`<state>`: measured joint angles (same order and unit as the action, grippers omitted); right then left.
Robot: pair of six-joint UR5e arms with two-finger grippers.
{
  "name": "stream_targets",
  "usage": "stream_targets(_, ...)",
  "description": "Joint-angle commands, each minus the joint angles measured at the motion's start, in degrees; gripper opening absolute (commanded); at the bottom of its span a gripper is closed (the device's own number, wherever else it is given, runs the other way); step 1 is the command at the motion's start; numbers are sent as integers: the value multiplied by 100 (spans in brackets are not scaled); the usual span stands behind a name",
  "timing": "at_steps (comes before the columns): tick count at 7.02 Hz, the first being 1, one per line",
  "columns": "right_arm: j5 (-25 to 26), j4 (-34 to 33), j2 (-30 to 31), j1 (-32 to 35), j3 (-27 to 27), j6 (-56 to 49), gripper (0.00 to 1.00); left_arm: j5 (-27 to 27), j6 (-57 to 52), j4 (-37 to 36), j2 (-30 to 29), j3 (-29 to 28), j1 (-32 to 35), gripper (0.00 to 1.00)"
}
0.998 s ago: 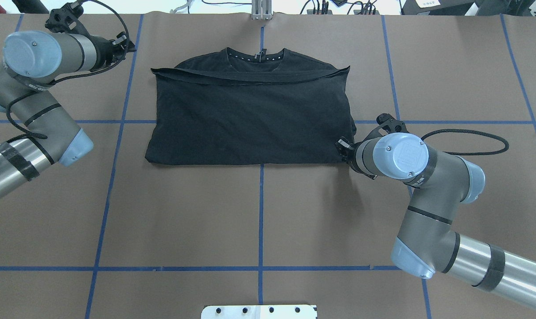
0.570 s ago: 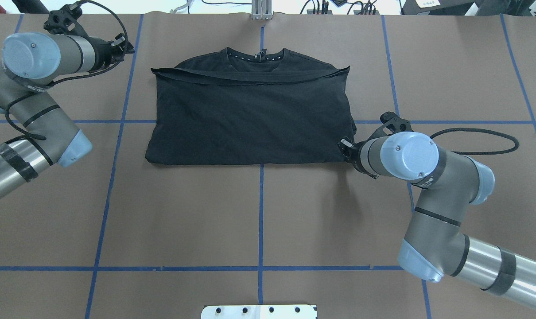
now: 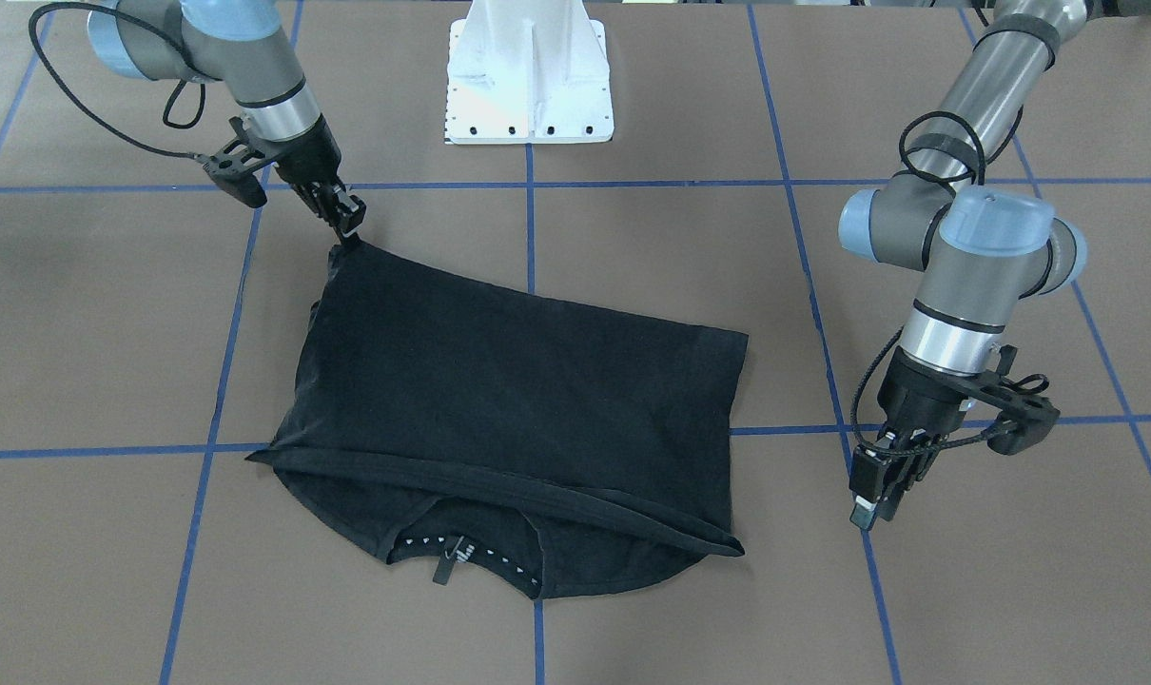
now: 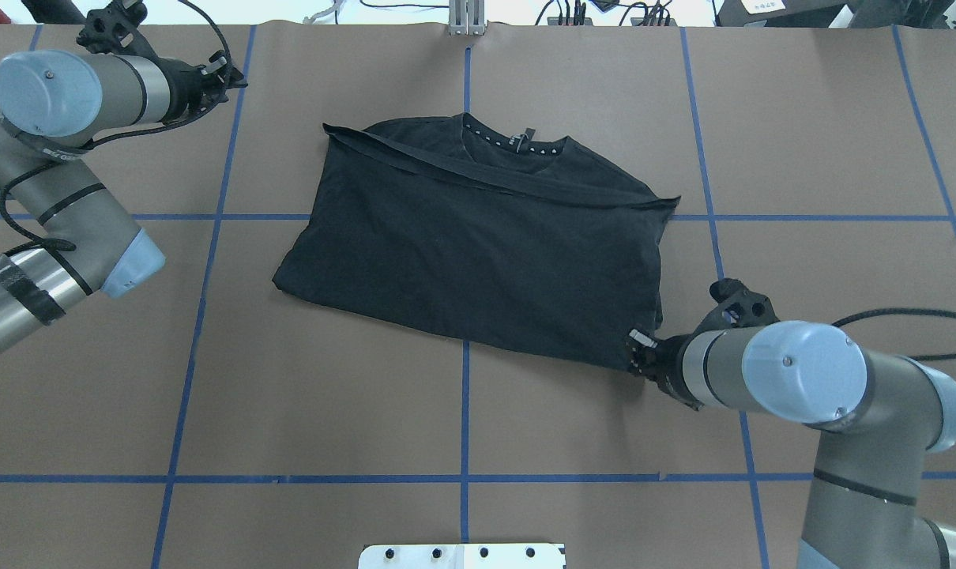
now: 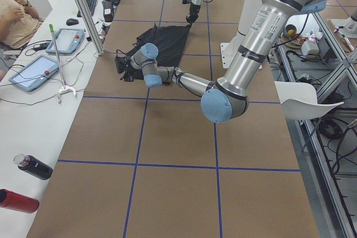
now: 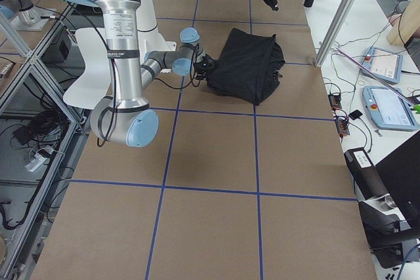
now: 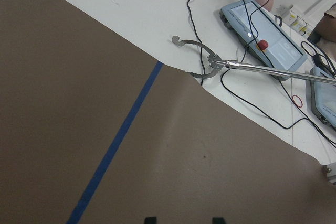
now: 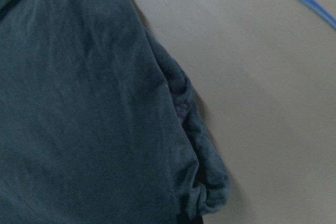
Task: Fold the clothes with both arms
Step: 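Move the right gripper to the folded shirt's side edge and grasp it, then drag the shirt toward the robot with the right gripper while the left grasps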
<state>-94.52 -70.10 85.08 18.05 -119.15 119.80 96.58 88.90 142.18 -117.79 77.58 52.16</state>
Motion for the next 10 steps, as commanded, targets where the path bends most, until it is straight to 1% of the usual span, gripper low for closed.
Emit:
stream_targets(1, -40, 14, 736, -1325, -782, 184, 0, 613, 13, -50, 55, 483, -4, 46)
stream_targets(2, -49, 14, 878, -1817, -968, 201, 0, 929, 22, -58, 150, 747, -13, 46)
stream_targets(3, -40, 14, 905, -2188, -970, 271, 24, 1228, 31, -59, 212, 950, -21, 46)
stream_targets(4, 12, 23, 862, -2426, -1022, 550, 99, 1614, 57, -67, 265, 1178, -39, 47)
stream_targets(5, 12, 23, 853, -2533, -1292, 588, 100, 1722, 406, -146, 327, 1407, -152, 50)
stream_targets(6, -22, 23, 862, -2534, -1713, 588, 100, 1689, 574, -451, 527, 1800, -423, 53)
stream_targets(7, -49, 23, 836, -2108, -1812, 588, 100, 1662, 593, -880, 738, 2196, -626, 58)
stream_targets(8, -101, 23, 618, -1460, -1744, 571, 100, 1453, 742, -1320, 984, 2618, -950, 62)
stream_targets(9, -93, 5, 328, -670, -1569, 562, 100, 764, 1152, -1559, 1117, 2726, -1588, 62)
stream_targets(10, -84, 14, 204, -70, -1289, 475, 100, 243, 1382, -2049, 1101, 2727, -2151, 62)
